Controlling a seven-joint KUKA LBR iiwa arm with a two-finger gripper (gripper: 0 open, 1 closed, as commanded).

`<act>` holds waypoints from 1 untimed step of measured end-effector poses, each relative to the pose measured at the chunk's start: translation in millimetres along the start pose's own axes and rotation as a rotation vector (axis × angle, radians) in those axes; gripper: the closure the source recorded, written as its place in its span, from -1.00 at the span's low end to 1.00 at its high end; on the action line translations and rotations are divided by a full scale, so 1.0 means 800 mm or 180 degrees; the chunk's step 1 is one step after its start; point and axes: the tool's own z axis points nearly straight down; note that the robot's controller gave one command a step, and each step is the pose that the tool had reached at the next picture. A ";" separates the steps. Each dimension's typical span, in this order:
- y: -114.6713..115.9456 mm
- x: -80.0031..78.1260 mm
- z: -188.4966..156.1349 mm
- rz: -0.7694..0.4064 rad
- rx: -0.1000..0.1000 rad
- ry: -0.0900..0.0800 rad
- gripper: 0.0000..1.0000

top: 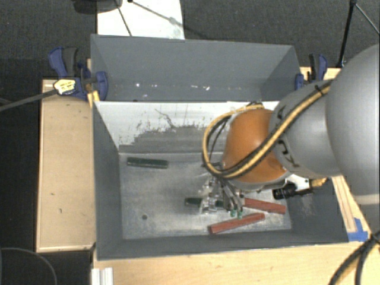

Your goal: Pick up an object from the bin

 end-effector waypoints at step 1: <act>0.001 -0.002 -0.012 -0.0004 -0.0006 -0.0021 1.00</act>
Offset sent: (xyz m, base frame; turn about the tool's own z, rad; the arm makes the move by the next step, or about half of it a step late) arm 0.0000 -0.0001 0.0788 0.0000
